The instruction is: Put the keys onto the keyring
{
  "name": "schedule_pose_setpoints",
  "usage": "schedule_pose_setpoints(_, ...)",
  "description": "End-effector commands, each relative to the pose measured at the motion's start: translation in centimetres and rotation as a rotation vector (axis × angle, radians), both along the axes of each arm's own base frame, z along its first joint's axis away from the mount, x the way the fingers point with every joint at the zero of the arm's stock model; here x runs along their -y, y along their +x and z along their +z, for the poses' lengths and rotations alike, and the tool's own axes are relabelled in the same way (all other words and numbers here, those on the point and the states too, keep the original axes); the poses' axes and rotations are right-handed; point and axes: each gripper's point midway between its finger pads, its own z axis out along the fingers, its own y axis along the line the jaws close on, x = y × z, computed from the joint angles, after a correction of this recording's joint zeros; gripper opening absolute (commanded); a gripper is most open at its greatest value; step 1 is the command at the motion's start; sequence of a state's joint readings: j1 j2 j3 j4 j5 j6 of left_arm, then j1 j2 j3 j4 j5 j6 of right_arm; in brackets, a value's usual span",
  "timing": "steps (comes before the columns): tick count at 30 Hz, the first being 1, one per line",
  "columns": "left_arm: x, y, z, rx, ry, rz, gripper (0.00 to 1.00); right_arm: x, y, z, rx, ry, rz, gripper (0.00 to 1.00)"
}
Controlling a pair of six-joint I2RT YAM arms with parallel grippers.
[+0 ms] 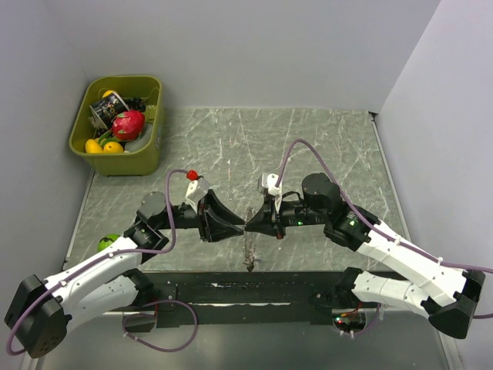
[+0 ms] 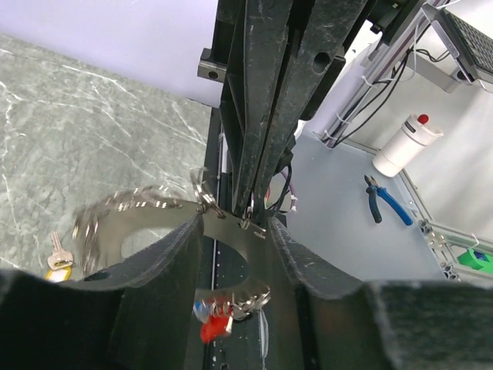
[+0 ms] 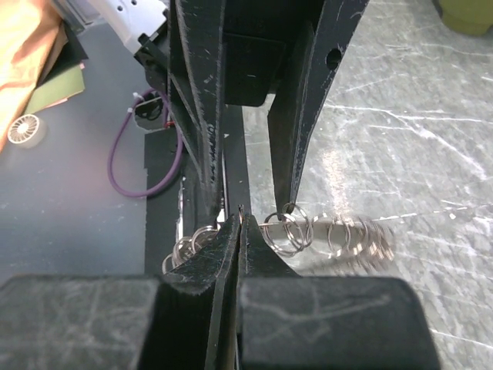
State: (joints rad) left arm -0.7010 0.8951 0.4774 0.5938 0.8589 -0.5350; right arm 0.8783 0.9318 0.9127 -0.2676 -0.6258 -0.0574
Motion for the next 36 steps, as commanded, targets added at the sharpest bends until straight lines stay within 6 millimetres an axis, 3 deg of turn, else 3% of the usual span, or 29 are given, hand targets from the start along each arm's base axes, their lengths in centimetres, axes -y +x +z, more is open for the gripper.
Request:
schedule_pose_setpoints(1,0.5,-0.5,2.0,0.061,-0.031,-0.031,0.42,-0.6,0.2,3.4,0.062,0.105,0.013,0.0)
schedule_pose_setpoints(4,0.7,-0.6,2.1,0.061,-0.031,-0.037,0.39,-0.5,0.1,3.5,0.064,0.11,0.018,0.0)
schedule_pose_setpoints(7,0.8,-0.6,2.1,0.062,-0.028,-0.038,0.3,-0.6,0.0,3.5,0.061,0.108,0.021,0.0)
schedule_pose_setpoints(11,1.0,-0.7,2.6,0.068,-0.046,-0.042,0.01,-0.6,0.0,3.6,0.062,0.112,0.023,0.0)
schedule_pose_setpoints(23,0.5,-1.3,3.2,0.099,-0.08,-0.037,0.01,-0.2,0.8,3.7,0.052,0.131,-0.028,0.0)
schedule_pose_setpoints(26,0.3,-1.4,3.3,0.1,-0.084,-0.029,0.01,0.2,1.3,3.8,0.035,0.143,-0.059,0.12)
schedule_pose_setpoints(36,0.4,-1.3,3.5,0.101,-0.085,-0.029,0.01,0.3,2.0,3.7,-0.016,0.15,-0.058,0.25)
